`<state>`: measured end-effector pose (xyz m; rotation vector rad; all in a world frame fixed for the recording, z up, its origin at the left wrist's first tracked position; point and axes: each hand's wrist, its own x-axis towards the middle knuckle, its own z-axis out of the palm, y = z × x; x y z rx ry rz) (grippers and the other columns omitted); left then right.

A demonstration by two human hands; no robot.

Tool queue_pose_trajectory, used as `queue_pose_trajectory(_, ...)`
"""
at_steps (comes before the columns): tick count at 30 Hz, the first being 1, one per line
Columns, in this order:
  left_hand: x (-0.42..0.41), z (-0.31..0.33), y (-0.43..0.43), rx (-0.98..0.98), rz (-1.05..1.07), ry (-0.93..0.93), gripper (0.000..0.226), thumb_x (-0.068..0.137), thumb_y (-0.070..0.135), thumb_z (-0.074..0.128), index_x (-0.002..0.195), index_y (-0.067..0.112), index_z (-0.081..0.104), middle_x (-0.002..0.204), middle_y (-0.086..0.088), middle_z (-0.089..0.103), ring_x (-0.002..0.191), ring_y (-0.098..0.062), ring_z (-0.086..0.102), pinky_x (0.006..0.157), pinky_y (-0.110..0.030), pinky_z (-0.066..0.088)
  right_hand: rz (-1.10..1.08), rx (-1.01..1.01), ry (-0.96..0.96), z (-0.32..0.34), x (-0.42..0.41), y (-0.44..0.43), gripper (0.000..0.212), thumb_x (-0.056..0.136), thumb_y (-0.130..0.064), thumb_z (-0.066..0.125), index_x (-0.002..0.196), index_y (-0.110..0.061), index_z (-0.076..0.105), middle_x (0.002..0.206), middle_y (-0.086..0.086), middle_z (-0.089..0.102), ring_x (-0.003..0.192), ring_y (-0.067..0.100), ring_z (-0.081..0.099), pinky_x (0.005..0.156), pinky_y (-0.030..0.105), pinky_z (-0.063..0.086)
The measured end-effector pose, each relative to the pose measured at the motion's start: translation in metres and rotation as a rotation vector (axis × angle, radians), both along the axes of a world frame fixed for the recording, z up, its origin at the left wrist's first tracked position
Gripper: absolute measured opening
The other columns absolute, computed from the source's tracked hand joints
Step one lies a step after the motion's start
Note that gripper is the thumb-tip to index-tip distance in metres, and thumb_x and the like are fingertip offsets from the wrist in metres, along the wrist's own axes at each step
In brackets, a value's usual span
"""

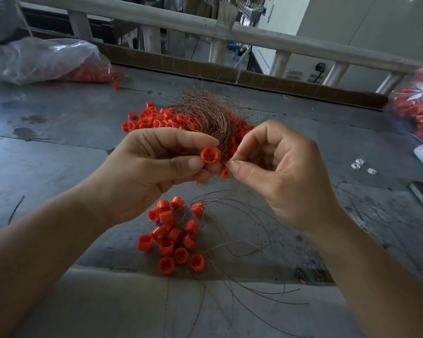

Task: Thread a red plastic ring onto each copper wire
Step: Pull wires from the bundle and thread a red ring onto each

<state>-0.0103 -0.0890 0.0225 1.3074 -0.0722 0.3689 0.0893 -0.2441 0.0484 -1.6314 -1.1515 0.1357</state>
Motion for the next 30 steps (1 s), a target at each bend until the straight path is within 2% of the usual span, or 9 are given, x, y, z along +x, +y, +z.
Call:
queue_pose_trajectory(5, 0.000, 0.000, 0.001, -0.027, -0.109, -0.028, 0.023, 0.065, 0.008, 0.065, 0.085, 0.013, 0.074, 0.088, -0.008, 0.073, 0.079, -0.014, 0.070, 0.066, -0.018, 0.054, 0.044, -0.012, 0.166, -0.001, 0.001, 0.003, 0.029, 0.071, 0.006, 0.070, 0.070, -0.017, 0.052, 0.063, 0.000, 0.063, 0.060, 0.015, 0.060, 0.059, 0.034, 0.053)
queue_pose_trajectory(7, 0.000, -0.001, 0.001, -0.034, -0.130, -0.025, 0.022, 0.066, 0.007, 0.064, 0.085, 0.014, 0.074, 0.087, -0.008, 0.073, 0.078, -0.013, 0.070, 0.065, -0.017, 0.054, 0.040, -0.033, 0.210, -0.004, 0.002, 0.006, 0.032, 0.071, 0.007, 0.071, 0.069, -0.017, 0.050, 0.060, -0.001, 0.062, 0.058, 0.014, 0.061, 0.059, 0.033, 0.054)
queue_pose_trajectory(13, -0.001, 0.000, 0.001, -0.044, -0.164, 0.004, 0.021, 0.067, 0.008, 0.064, 0.085, 0.012, 0.074, 0.079, -0.007, 0.072, 0.075, -0.014, 0.070, 0.064, -0.017, 0.054, 0.044, -0.086, 0.177, -0.008, -0.003, 0.008, 0.037, 0.067, 0.004, 0.075, 0.066, -0.022, 0.049, 0.059, -0.003, 0.060, 0.059, 0.018, 0.061, 0.060, 0.043, 0.054)
queue_pose_trajectory(18, -0.001, 0.000, 0.001, -0.042, -0.143, 0.013, 0.021, 0.065, 0.008, 0.063, 0.082, 0.014, 0.074, 0.079, -0.007, 0.072, 0.074, -0.013, 0.070, 0.063, -0.017, 0.054, 0.083, -0.138, 0.138, 0.000, 0.008, 0.002, 0.019, 0.066, -0.020, 0.073, 0.068, -0.017, 0.054, 0.058, -0.001, 0.064, 0.054, 0.008, 0.062, 0.049, 0.014, 0.045)
queue_pose_trajectory(20, -0.001, 0.001, 0.002, -0.055, -0.139, 0.006, 0.021, 0.065, 0.009, 0.064, 0.083, 0.014, 0.074, 0.081, -0.007, 0.072, 0.075, -0.013, 0.070, 0.063, -0.017, 0.054, 0.022, -0.133, 0.175, 0.003, 0.020, -0.001, 0.016, 0.065, -0.029, 0.067, 0.068, -0.017, 0.057, 0.060, 0.000, 0.066, 0.054, 0.007, 0.062, 0.050, 0.014, 0.046)
queue_pose_trajectory(22, -0.001, 0.001, 0.002, -0.066, -0.147, -0.003, 0.021, 0.066, 0.009, 0.065, 0.084, 0.013, 0.074, 0.082, -0.008, 0.072, 0.076, -0.013, 0.070, 0.064, -0.017, 0.054, -0.079, -0.116, 0.209, 0.002, 0.036, -0.004, 0.013, 0.069, -0.024, 0.068, 0.068, -0.017, 0.058, 0.059, -0.002, 0.067, 0.054, 0.006, 0.062, 0.052, 0.015, 0.047)
queue_pose_trajectory(26, -0.001, 0.001, 0.001, -0.072, -0.134, -0.004, 0.021, 0.065, 0.009, 0.065, 0.083, 0.013, 0.074, 0.081, -0.008, 0.072, 0.075, -0.013, 0.070, 0.063, -0.017, 0.054, -0.382, -0.200, -0.023, -0.013, 0.065, -0.007, 0.019, 0.081, -0.016, 0.067, 0.066, -0.024, 0.059, 0.064, 0.001, 0.066, 0.059, 0.018, 0.063, 0.059, 0.027, 0.051)
queue_pose_trajectory(28, -0.002, 0.002, 0.001, -0.076, -0.118, 0.003, 0.021, 0.064, 0.008, 0.064, 0.082, 0.012, 0.074, 0.080, -0.008, 0.072, 0.074, -0.014, 0.070, 0.062, -0.017, 0.054, -0.462, -0.310, -0.166, -0.021, 0.075, -0.007, 0.020, 0.082, -0.017, 0.066, 0.065, -0.026, 0.059, 0.061, -0.009, 0.061, 0.055, 0.008, 0.057, 0.057, 0.015, 0.044)
queue_pose_trajectory(30, -0.002, 0.002, 0.001, -0.075, -0.105, 0.015, 0.021, 0.063, 0.007, 0.064, 0.081, 0.011, 0.074, 0.079, -0.008, 0.072, 0.074, -0.015, 0.070, 0.062, -0.017, 0.054, -0.463, -0.408, -0.206, -0.029, 0.081, -0.005, 0.011, 0.081, -0.015, 0.066, 0.073, -0.023, 0.065, 0.061, -0.015, 0.057, 0.057, -0.001, 0.051, 0.057, 0.014, 0.039)
